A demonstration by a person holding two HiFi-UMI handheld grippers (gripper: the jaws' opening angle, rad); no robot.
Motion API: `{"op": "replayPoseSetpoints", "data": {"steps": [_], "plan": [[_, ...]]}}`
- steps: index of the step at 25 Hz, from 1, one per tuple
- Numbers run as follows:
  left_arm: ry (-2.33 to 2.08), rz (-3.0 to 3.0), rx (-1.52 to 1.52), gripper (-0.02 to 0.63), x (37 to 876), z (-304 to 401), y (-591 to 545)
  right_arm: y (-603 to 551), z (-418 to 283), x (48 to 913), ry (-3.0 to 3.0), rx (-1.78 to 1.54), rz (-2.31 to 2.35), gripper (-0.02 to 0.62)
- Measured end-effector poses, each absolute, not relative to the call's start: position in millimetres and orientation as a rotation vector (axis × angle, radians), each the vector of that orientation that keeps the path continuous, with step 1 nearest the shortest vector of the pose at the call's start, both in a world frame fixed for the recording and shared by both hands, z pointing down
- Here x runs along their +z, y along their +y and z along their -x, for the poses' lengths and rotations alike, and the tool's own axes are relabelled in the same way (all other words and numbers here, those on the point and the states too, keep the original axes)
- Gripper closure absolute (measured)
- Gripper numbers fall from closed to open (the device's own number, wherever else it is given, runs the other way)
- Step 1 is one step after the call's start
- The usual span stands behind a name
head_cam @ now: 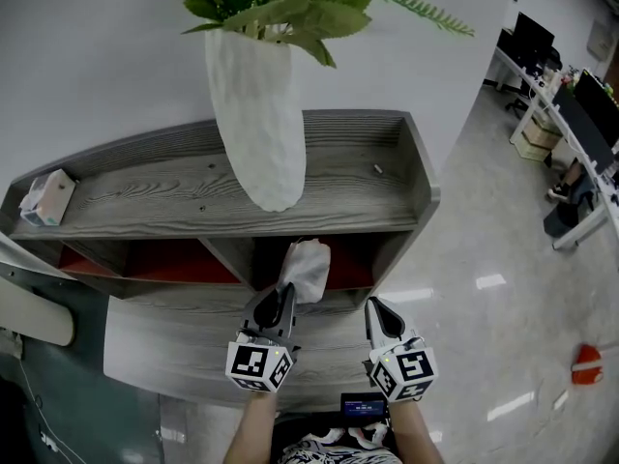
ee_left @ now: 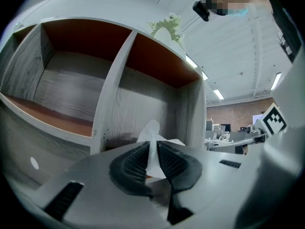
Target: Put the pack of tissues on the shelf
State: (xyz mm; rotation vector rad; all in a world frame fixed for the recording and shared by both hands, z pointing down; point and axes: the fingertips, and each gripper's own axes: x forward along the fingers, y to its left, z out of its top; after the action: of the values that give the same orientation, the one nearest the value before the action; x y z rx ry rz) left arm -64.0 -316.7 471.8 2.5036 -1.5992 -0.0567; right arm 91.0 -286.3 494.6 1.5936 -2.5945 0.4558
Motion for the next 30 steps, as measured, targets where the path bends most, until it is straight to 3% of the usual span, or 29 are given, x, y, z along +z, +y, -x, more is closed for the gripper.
{"op": "replayPoseSetpoints", "data": {"steps": [30], "plan": [[-1.658,-2.43,0.076,0.557,488.6,49.9,-351.5,-294.3,-109.7,494.7,-2.576,0.458,-1.646,0.591]]}}
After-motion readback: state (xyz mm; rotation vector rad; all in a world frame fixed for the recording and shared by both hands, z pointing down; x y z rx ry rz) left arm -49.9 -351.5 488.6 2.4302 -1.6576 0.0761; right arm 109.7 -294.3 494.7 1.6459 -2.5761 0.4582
